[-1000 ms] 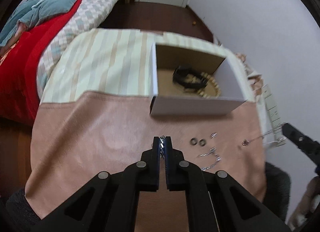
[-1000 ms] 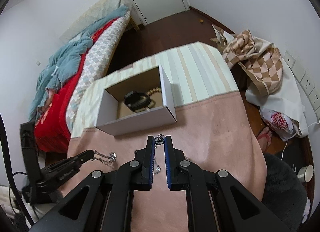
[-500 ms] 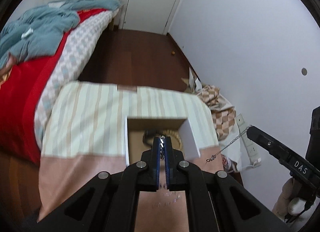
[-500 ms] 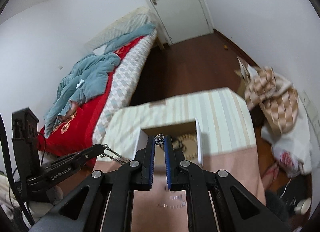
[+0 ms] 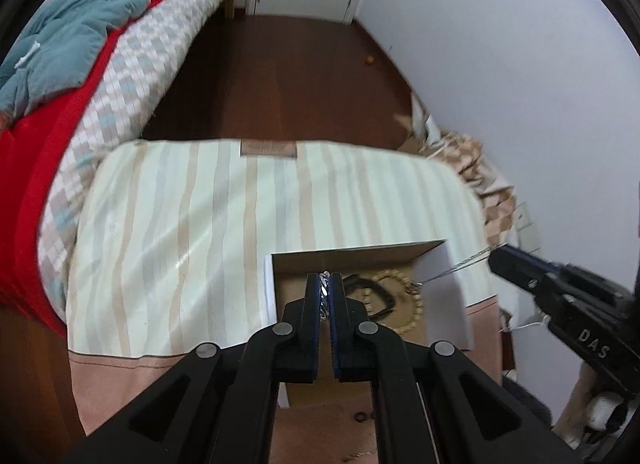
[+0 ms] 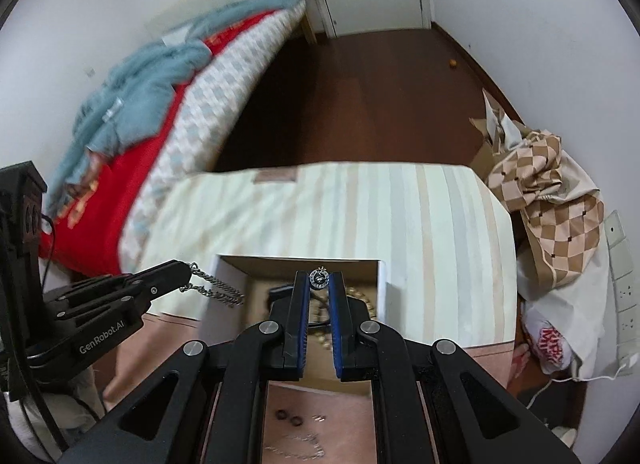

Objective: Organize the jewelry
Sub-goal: 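Carry the chain bracelet and necklace into the white box and open both tools, then lift both open tools out of the box and back over the table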

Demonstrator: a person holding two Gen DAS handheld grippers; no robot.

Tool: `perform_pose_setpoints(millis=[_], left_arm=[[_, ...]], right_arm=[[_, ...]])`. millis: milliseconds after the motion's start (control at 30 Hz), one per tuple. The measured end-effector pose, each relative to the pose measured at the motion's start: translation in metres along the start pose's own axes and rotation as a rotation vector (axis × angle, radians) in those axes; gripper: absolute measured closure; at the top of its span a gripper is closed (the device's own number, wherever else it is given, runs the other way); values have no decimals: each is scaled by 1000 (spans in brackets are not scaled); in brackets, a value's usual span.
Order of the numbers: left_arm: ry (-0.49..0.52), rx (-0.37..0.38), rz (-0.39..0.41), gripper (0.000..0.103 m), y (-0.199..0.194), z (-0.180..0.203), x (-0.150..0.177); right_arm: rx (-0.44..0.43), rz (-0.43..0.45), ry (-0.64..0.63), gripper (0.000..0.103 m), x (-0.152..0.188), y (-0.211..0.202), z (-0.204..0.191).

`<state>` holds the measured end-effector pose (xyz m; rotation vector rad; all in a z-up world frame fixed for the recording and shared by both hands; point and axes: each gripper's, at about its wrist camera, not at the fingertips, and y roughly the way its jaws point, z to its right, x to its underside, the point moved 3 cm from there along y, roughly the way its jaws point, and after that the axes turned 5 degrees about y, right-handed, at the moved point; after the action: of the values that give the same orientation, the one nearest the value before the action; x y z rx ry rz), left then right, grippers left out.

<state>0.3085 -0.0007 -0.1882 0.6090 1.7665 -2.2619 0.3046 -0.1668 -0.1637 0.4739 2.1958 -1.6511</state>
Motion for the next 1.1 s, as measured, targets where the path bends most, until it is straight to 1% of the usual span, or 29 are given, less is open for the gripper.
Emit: perform_pose_setpoints(millis=[100, 167, 233, 333, 400, 433, 467, 500, 533, 567, 600, 633, 700, 733, 767, 833, 933, 1100], left_arm=[[6, 13, -61, 101, 16, -1, 1], [-2, 22, -90, 100, 21, -1, 2], [-24, 16, -92, 98, 19, -3, 2], [-51, 1, -92, 96, 15, -6, 4], [-63, -24, -90, 95, 12, -8, 4], [-64, -41, -82, 88, 9, -9, 4], [-60, -61, -74, 68, 5, -9, 4], [-58, -80, -66, 51, 1, -10, 4], [-57, -111, -46, 21, -5, -12, 5], [-57, -126, -29, 16, -8, -14, 5], [-53, -146, 2, 16, -16, -15, 6], [-50, -162, 14, 16, -20, -16, 7], [-45, -204, 33, 15, -28, -17, 13], [-45, -211, 39, 14, -30, -17, 17], [-44, -220, 44, 8, -32, -16, 22], [-40, -241, 45, 2, -34, -15, 30], [-28, -281, 50, 1, -37, -12, 44], [-26, -316, 79, 1, -50, -8, 60]], right_arm=[[28, -26, -14, 93, 0, 16, 5], [24, -56, -25, 93, 3, 22, 5], [19, -89, -44, 93, 8, 26, 3], [-12, -184, -55, 92, 20, 39, -2], [-53, -247, -51, 92, 25, 45, -6], [-69, -262, -38, 86, 27, 45, -6], [-77, -263, -27, 69, 27, 44, -5], [-80, -257, -17, 60, 26, 42, -3], [-84, -244, -1, 46, 25, 38, 0], [-88, -233, 15, 44, 25, 34, 3], [-79, -218, 21, 44, 25, 29, 6], [-61, -204, 20, 44, 24, 26, 8], [-14, -173, 16, 37, 25, 20, 11], [13, -159, 16, 27, 28, 18, 13], [35, -150, 14, 18, 31, 16, 14], [85, -137, 1, 11, 38, 15, 15], [164, -119, -20, 1, 50, 14, 17], [218, -94, -19, 0, 67, 12, 17]])
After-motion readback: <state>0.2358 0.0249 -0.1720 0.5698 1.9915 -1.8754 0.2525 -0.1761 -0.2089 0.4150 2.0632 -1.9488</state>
